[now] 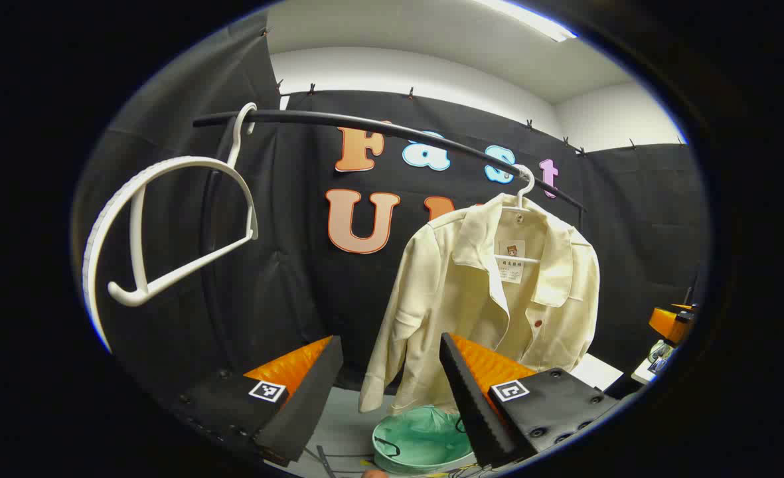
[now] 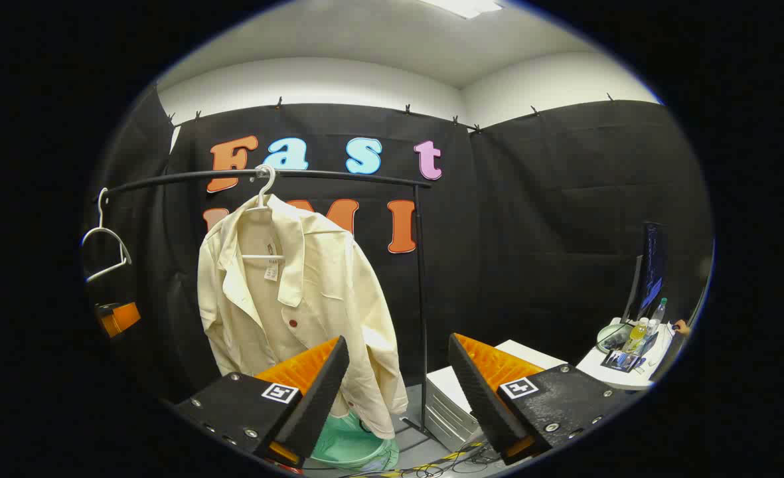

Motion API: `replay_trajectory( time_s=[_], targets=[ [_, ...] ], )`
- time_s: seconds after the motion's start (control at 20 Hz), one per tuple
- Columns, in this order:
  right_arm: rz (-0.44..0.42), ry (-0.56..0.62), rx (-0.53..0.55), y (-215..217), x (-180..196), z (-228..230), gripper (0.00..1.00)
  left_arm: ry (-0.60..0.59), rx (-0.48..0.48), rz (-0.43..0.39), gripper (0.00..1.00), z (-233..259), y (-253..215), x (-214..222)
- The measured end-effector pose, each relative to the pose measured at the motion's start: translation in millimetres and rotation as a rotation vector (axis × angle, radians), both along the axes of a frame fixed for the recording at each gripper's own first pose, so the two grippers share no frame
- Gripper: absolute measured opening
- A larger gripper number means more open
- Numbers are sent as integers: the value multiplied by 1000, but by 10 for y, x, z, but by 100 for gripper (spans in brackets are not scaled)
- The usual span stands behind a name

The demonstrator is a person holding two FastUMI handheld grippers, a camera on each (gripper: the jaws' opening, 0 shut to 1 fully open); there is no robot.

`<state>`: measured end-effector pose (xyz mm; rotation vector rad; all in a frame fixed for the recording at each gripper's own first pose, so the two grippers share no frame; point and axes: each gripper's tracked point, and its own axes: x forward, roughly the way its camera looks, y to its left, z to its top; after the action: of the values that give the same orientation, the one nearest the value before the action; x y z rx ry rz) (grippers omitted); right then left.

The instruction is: Grasp the clothes on the hanger with both hands and then place them into the laundry hamper below.

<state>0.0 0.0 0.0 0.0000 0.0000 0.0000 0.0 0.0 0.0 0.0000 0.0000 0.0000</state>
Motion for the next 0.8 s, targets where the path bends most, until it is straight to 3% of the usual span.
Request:
replay_trajectory(
  time_s=[0.8],
  targets=[
    [8,20,-18,62,-2,-59,95,17,7,-6,96,-59,-14,1]
  ],
)
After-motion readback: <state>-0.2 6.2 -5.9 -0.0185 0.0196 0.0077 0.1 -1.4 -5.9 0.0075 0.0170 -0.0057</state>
